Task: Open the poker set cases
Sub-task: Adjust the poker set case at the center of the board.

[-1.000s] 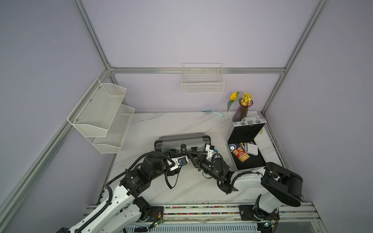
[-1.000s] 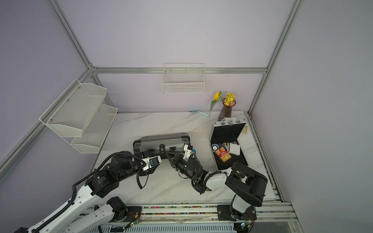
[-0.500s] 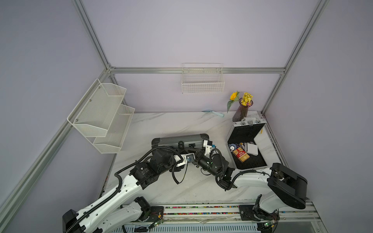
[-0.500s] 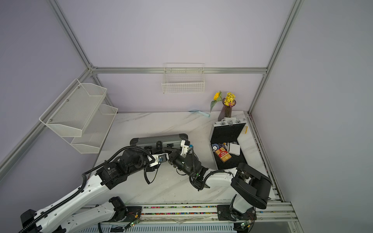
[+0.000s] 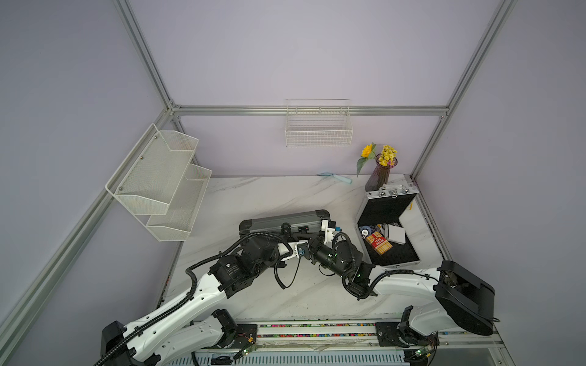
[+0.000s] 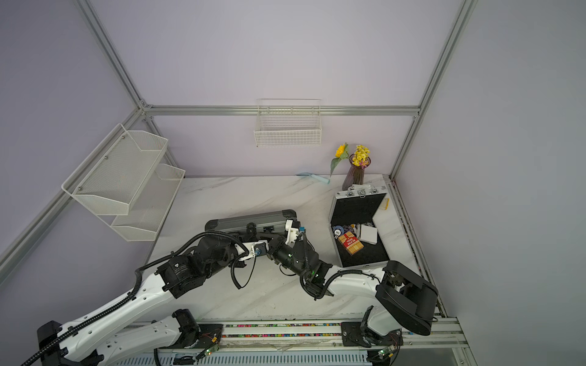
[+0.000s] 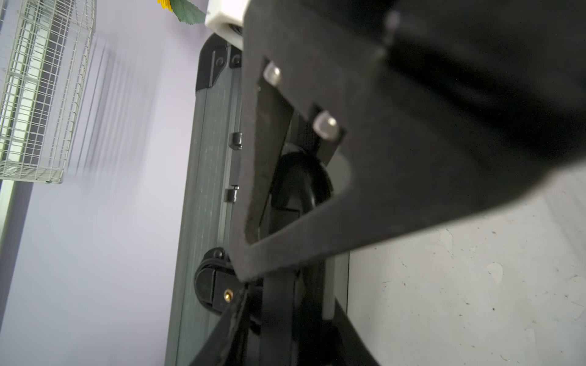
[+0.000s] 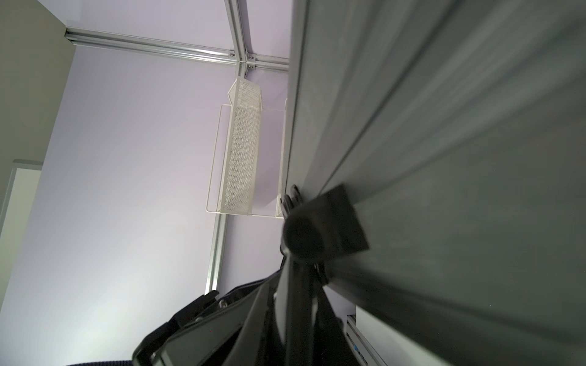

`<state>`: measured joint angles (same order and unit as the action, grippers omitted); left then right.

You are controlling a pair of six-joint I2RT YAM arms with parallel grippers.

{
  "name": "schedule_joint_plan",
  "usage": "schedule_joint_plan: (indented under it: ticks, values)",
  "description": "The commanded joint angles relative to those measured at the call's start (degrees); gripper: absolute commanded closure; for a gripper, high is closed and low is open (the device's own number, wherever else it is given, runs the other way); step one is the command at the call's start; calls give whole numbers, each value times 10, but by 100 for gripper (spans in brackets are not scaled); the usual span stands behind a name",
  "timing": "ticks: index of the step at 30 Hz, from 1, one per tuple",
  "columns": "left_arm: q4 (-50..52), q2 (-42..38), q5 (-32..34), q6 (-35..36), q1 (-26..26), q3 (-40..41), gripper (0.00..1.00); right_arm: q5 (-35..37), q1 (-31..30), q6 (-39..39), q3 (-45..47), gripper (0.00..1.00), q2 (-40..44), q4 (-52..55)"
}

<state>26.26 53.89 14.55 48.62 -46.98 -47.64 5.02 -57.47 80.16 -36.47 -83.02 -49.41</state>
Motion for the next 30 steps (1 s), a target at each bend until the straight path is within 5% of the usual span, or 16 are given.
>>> schedule_joint_plan:
  ticks: [1, 9, 14, 18, 21, 30]
  values:
    - [-41, 10, 55, 97, -1, 8, 66, -29, -8, -77, -35, 100, 77, -209]
    - [-49, 19, 61, 95, -9, 5, 99, -8, -8, -84, -20, 100, 90, -210]
    - [-63, 22, 66, 83, -11, 4, 100, 6, -8, -90, -11, 100, 101, -208]
    - [-81, 18, 78, 37, -11, -7, 100, 33, -7, -94, 6, 59, 118, -203]
    - [-92, 11, 80, -11, -11, -23, 100, 56, -6, -104, 17, 41, 145, -177]
    - [-80, 31, 123, -127, -10, -83, 100, 124, -4, -161, 47, 38, 266, -27]
